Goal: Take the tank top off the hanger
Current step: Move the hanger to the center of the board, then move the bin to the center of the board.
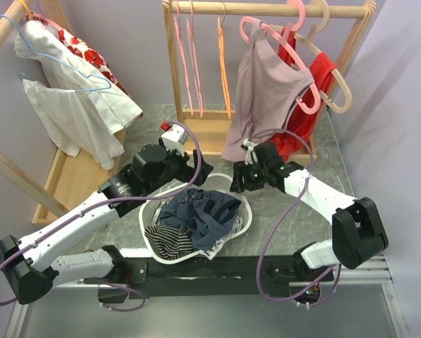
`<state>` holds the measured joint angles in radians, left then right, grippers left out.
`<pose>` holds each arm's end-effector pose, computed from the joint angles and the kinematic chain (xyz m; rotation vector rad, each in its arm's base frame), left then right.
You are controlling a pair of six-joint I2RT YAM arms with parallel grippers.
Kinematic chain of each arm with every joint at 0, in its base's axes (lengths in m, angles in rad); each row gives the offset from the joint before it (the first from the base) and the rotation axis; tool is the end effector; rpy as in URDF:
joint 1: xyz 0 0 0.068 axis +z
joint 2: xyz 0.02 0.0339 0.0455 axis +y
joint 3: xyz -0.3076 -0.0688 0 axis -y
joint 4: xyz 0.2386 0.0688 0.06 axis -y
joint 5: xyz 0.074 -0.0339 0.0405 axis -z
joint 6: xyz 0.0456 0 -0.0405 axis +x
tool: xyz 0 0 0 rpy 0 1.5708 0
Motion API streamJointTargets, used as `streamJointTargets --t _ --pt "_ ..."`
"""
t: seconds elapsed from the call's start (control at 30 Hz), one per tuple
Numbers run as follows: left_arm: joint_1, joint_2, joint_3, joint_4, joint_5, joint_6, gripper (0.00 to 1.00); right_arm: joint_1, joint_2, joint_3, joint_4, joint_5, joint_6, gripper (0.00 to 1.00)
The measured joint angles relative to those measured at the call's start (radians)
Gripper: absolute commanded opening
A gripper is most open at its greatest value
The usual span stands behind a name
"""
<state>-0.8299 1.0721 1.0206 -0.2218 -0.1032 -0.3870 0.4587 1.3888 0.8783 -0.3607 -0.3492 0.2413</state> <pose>0.1582 -0.1659 0.3991 0.3464 1.8789 -0.7465 0.2415 0.1367 0.2624 -0.4319 2.4723 0.7283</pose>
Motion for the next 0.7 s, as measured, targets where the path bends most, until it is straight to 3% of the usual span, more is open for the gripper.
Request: streamJointTargets --t 0.13,0.17,0.23,0.43,0.7 --pt "0.0 -0.001 0.0 0.0 0.0 0.0 0.99 0.0 0.011 -0.021 0.014 -0.035 0.004 0.35" --pt "0.0 -0.002 -0.001 0.0 0.0 0.0 0.99 0.001 0.02 -0.02 0.024 -0.042 0.01 0.18" --pt "0.0 -0.003 -0.001 0.0 0.0 0.0 0.99 0.002 0.046 -0.02 0.045 -0.042 0.012 0.01" --pt "0.0 -0.009 -0.001 0.0 -0.001 0.0 0.99 0.004 0.096 -0.003 0.103 -0.082 0.064 0.0" --pt "0.0 -0.013 -0.001 0.0 -0.015 0.0 0.99 0.015 0.097 -0.001 0.149 0.071 0.227 0.0"
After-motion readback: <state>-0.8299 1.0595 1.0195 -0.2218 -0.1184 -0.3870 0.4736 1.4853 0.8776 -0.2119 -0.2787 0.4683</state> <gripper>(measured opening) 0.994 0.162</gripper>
